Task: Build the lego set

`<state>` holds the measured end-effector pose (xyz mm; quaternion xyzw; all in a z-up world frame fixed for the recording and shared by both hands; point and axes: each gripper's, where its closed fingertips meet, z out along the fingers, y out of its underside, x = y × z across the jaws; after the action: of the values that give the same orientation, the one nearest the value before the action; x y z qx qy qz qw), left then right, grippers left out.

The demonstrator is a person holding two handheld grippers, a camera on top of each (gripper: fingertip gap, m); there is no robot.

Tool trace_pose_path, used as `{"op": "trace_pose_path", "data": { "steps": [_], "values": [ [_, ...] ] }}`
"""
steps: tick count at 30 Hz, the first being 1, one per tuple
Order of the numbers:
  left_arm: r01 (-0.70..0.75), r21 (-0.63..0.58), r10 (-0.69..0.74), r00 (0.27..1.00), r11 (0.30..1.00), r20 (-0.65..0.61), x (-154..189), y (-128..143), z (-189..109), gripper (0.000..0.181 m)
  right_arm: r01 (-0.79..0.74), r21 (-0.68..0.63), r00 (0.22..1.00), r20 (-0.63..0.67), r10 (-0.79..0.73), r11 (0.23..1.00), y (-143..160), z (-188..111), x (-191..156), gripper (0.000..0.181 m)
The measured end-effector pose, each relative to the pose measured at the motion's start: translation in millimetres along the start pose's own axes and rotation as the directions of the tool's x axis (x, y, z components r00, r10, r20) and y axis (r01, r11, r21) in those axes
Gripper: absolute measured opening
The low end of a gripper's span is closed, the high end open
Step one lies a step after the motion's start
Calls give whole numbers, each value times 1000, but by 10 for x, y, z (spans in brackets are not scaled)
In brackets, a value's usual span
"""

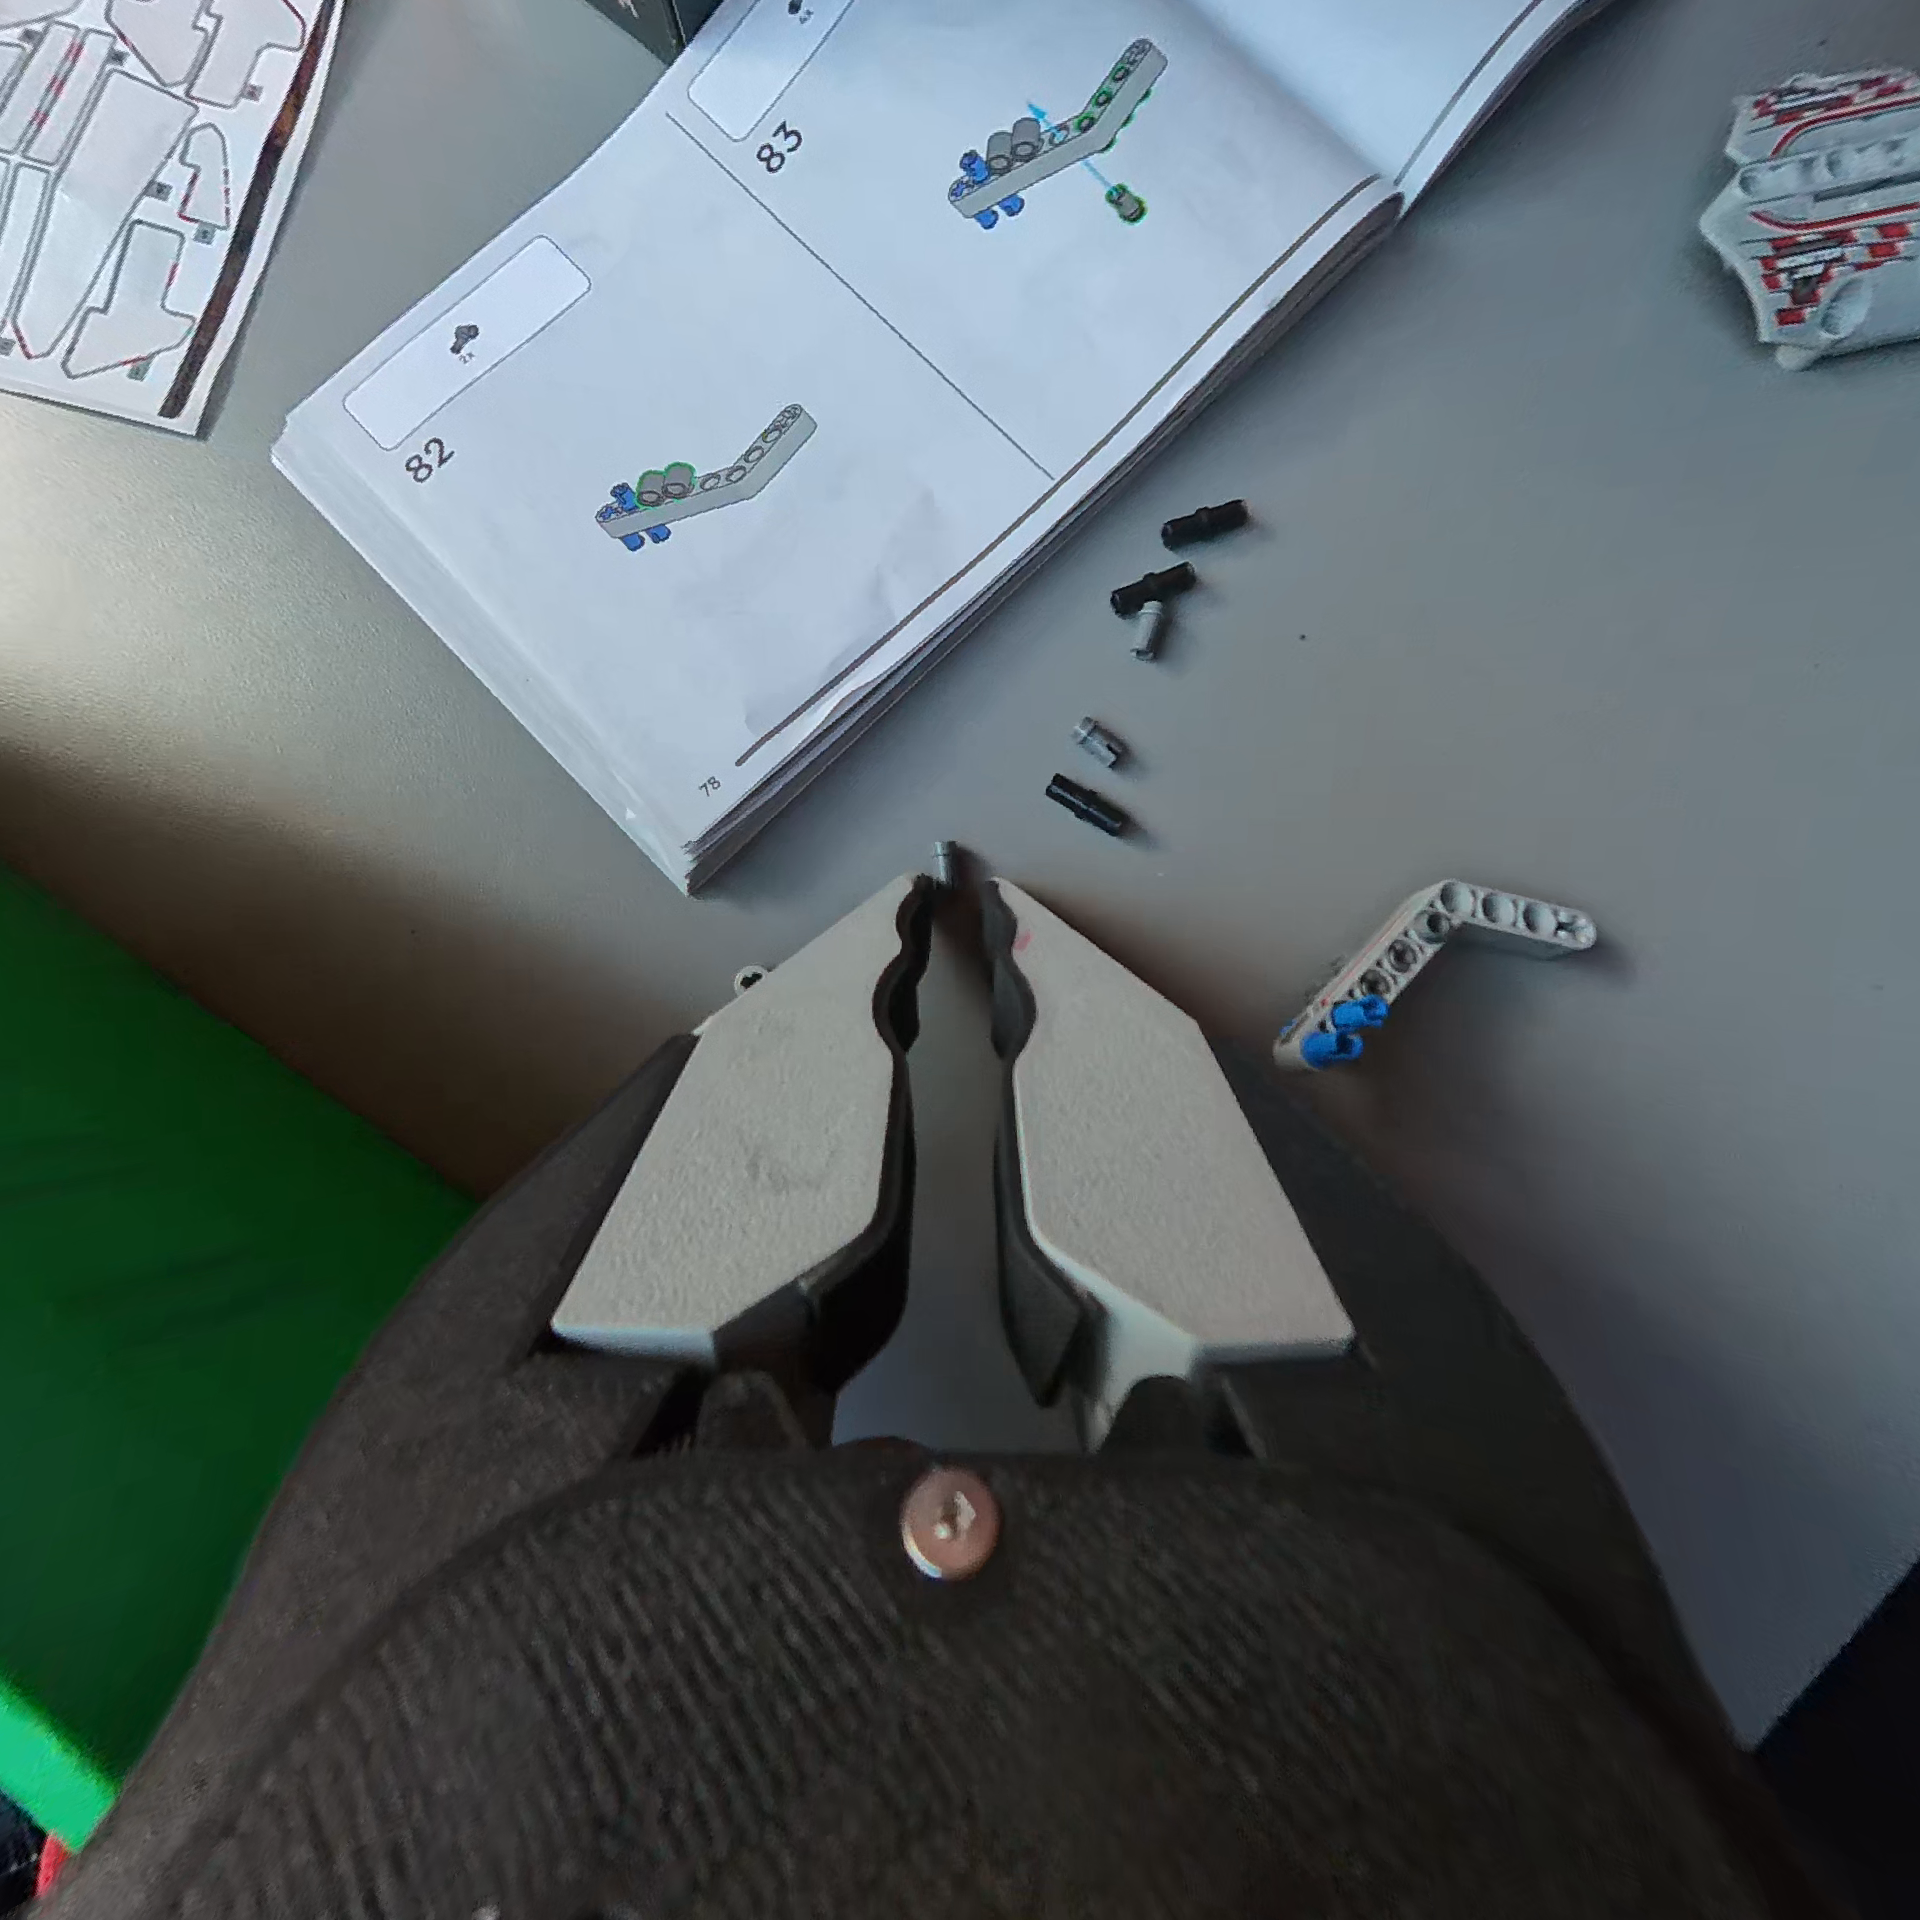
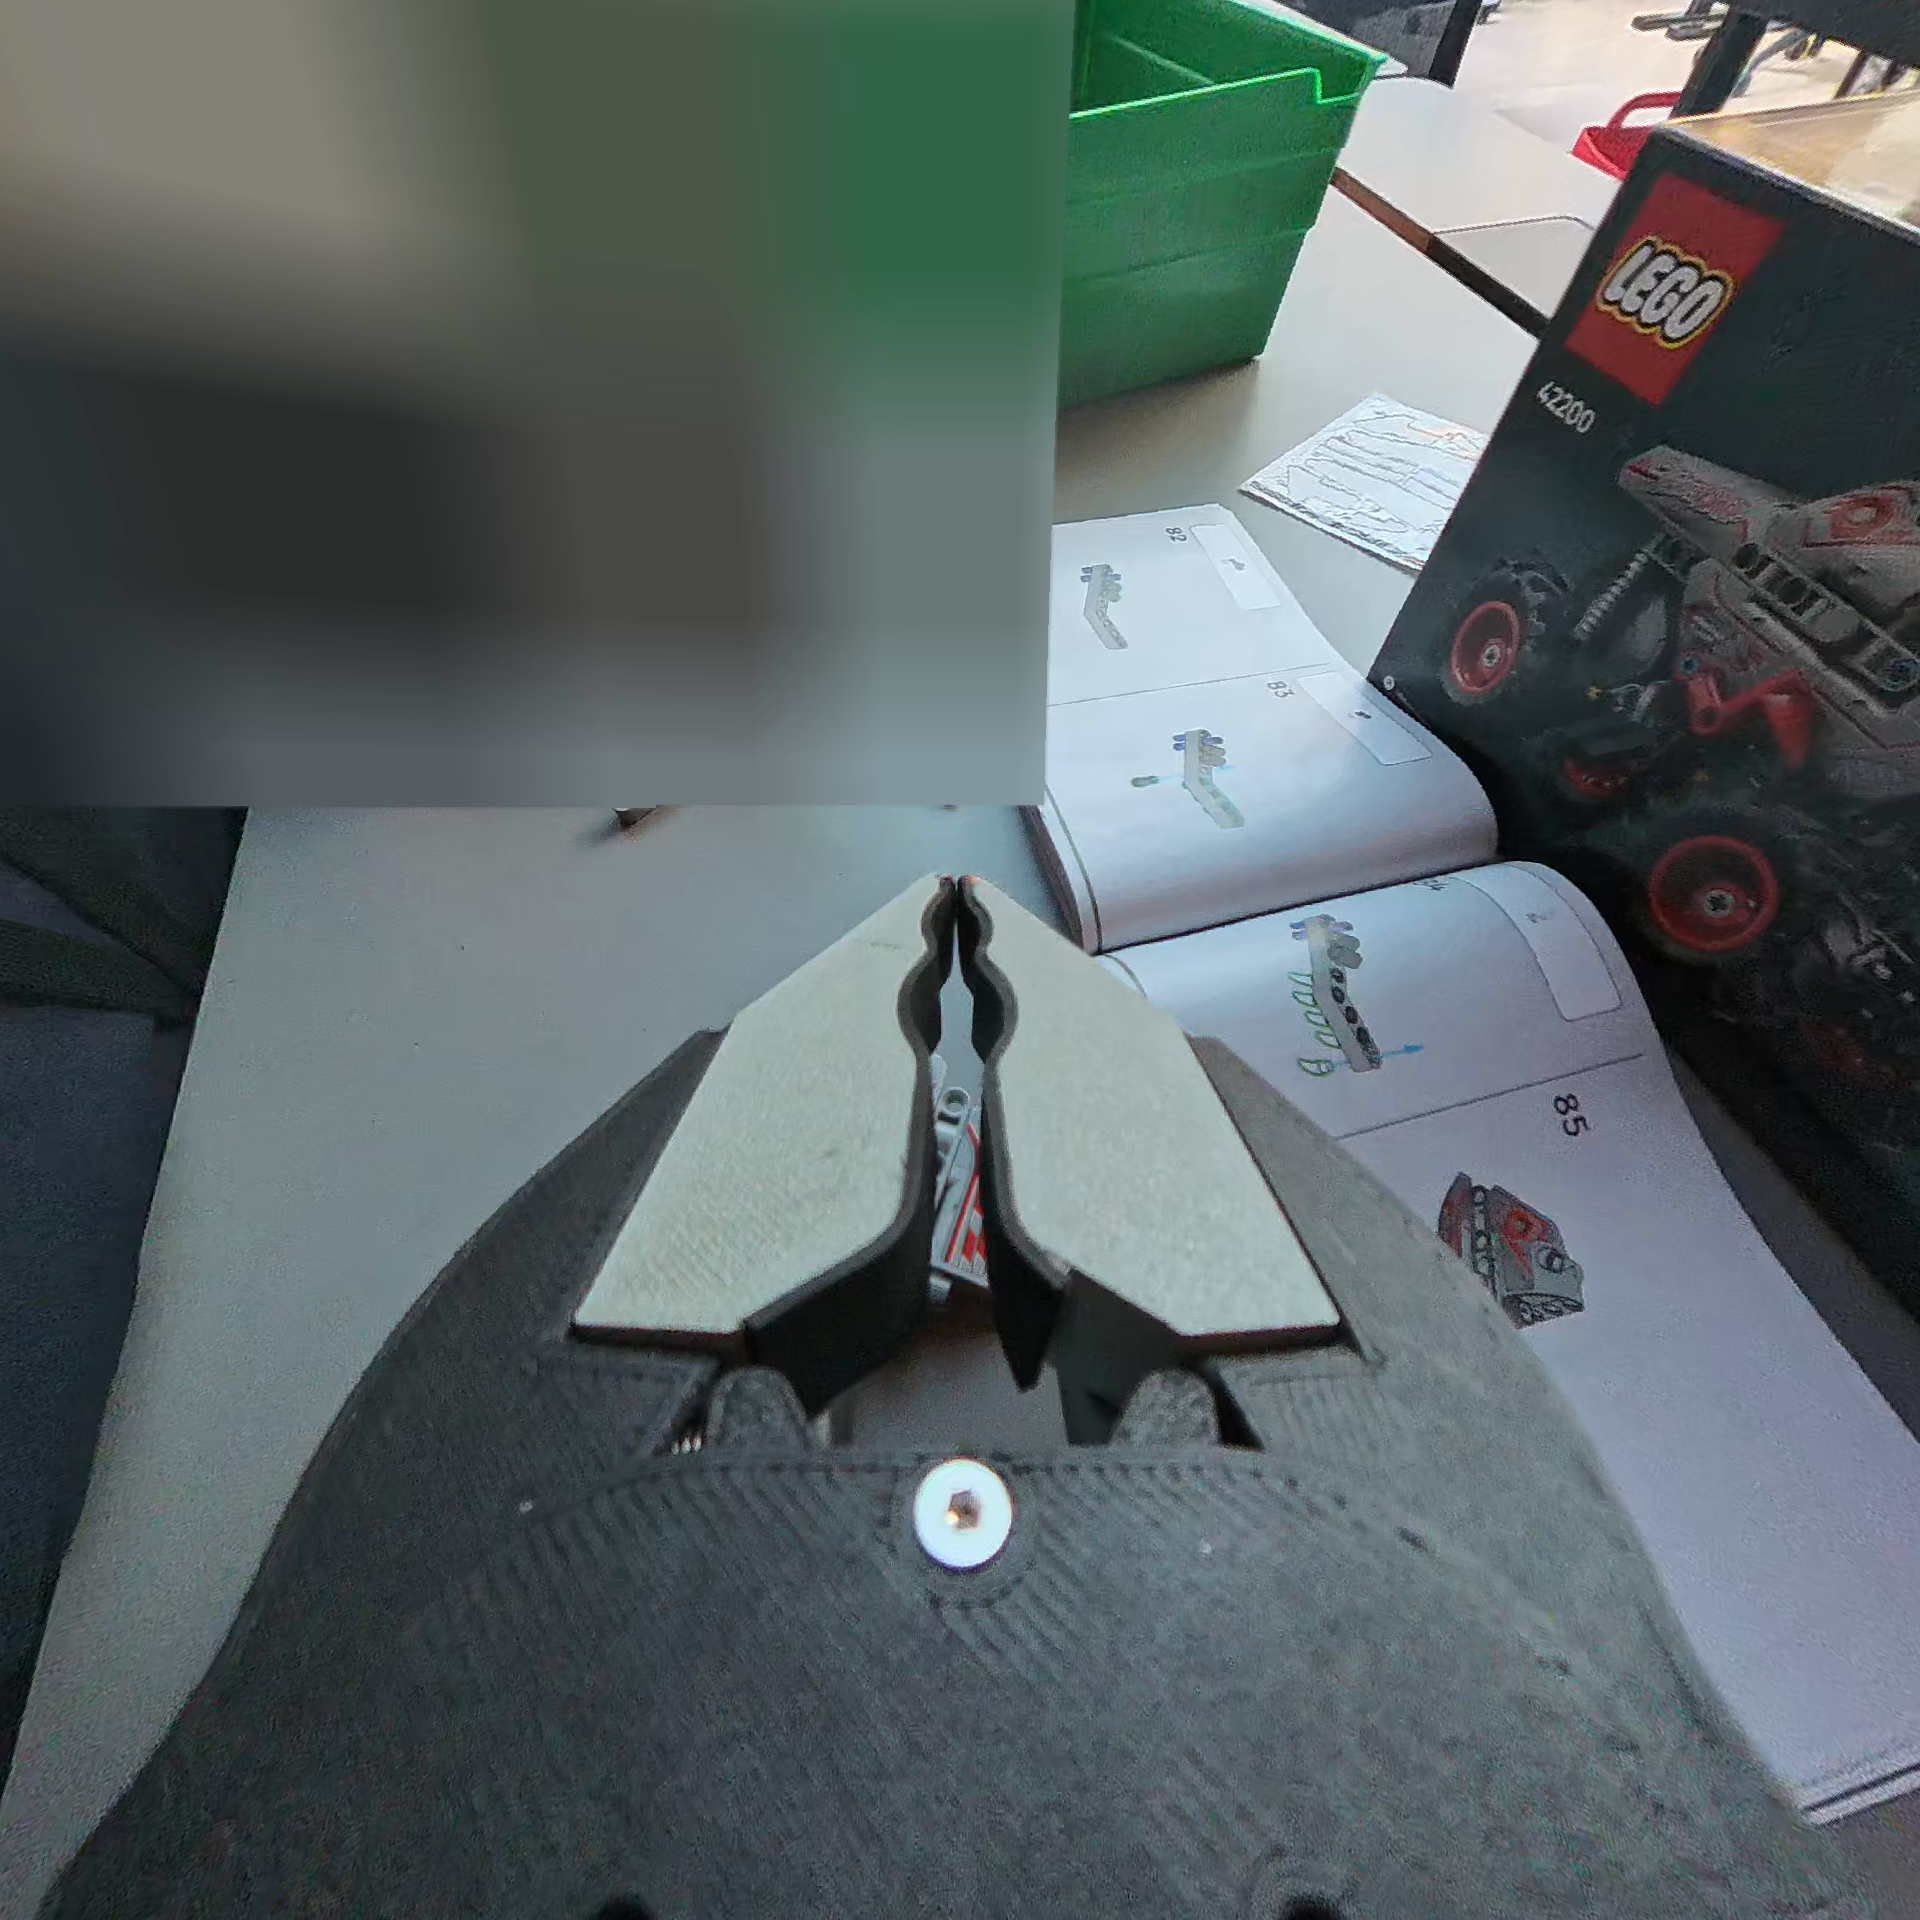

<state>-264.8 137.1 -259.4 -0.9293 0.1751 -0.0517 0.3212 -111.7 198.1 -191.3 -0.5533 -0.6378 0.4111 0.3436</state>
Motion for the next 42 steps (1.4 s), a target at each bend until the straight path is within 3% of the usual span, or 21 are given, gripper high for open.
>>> {"op": "trace_pose_path", "data": {
  "steps": [1,12,19,25,29,35,42],
  "values": [
    [7,2,-7,1000,1000,0,2,-4,2,7,6,-4,1000,1,-6,1000,5,7,-12,0],
    [9,47,-11,1000,999,27,-3,-12,4,2,45,-12,999,21,-45,999,-21,31,-155,0],
    [-114,191,81,981,975,175,11,156,-379,2,62,-10,996,67,-61,998,-40,72,-303,0],
    [-124,373,115,992,919,45,291,-81,-592,2,63,-28,994,96,-60,998,-62,193,-445,8],
    [-171,476,212,977,863,-34,609,-280,-642,2,48,18,990,129,-50,999,-160,218,-595,2],
    [-226,512,309,948,828,-81,915,-353,-583,2,14,92,982,186,-31,996,-328,335,-814,9],
    [-212,524,343,925,825,-166,1101,-269,-604,2,3,72,954,300,-25,997,-343,581,-1108,9]
  ]
}}
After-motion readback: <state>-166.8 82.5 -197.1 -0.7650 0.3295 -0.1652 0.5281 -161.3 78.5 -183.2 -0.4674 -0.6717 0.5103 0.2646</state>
